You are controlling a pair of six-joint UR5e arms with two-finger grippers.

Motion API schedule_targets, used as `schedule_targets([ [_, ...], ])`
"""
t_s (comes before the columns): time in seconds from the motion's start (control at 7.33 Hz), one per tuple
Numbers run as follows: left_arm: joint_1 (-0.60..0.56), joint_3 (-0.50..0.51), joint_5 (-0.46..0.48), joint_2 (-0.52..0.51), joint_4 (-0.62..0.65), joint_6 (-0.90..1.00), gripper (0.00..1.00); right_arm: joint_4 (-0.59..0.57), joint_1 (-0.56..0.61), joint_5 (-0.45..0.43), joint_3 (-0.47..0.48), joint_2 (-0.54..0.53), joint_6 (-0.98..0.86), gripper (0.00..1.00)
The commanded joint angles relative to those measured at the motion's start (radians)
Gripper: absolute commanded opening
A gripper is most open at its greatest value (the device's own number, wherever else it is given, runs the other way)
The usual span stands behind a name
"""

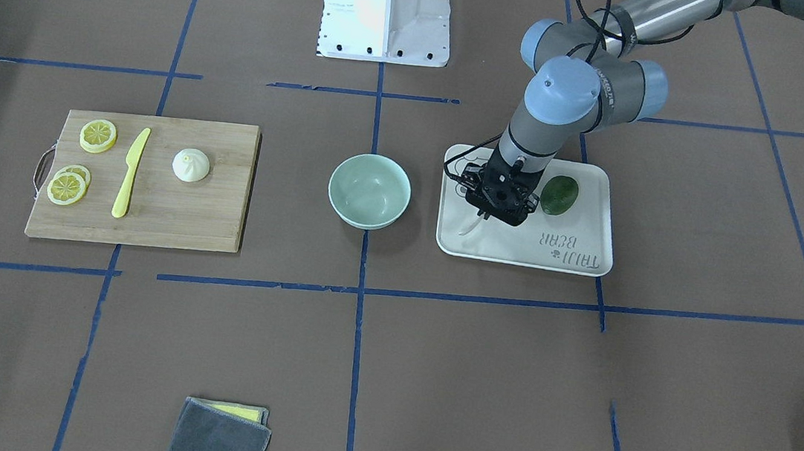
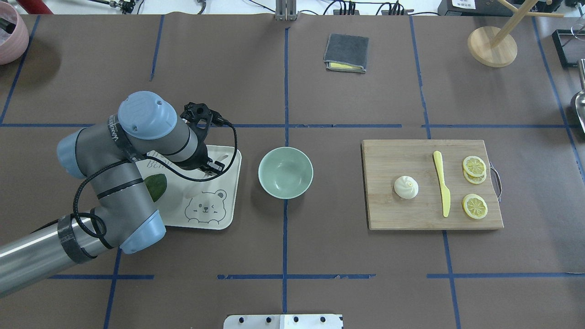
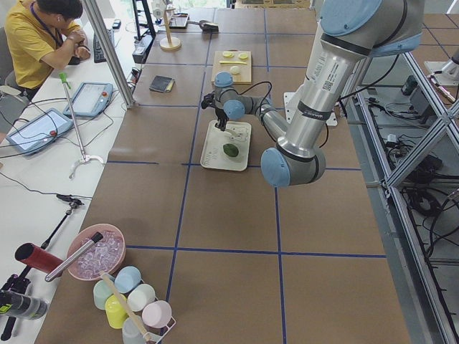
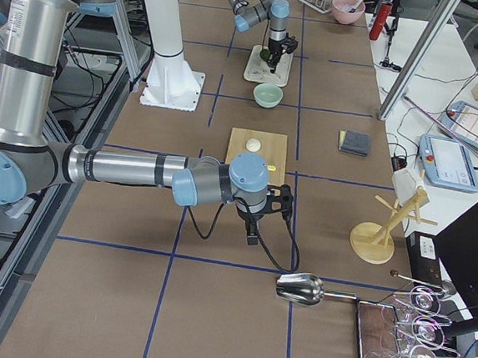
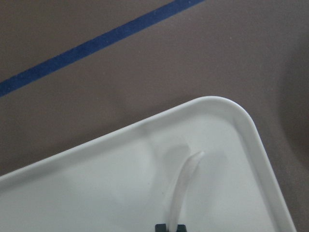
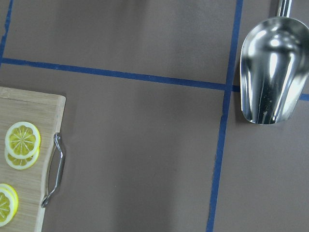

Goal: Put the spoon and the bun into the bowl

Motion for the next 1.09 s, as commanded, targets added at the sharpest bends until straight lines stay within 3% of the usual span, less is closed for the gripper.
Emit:
schedule_targets([
  [0.0,0.001,0.009,0.001,-0.115,0.0,-0.146,0.0,-0.001,0.0,0.0,0.0,0.001,0.002,1.0],
  [0.27,0.01,0.15,0.001,-0.295,-0.003,-0.213,0.0,-0.004,0.0,-0.002,-0.002,0.001,0.002,1.0],
  [0.68,0.047,0.237,0.09,-0.36,-0.072,-0.219,0.0,-0.004,-0.002,0.0,-0.006,0.001,0.002,1.0],
  [0.82,0.058,0.252,0.092,-0.352,-0.108,-0.217,0.27,-0.004,-0.003,0.0,-0.011,0.001,0.0,1.0],
  [0.95,0.066,0.252,0.092,-0.351,-0.11,-0.217,0.69,-0.004,-0.003,0.0,-0.012,0.001,0.0,1.0],
])
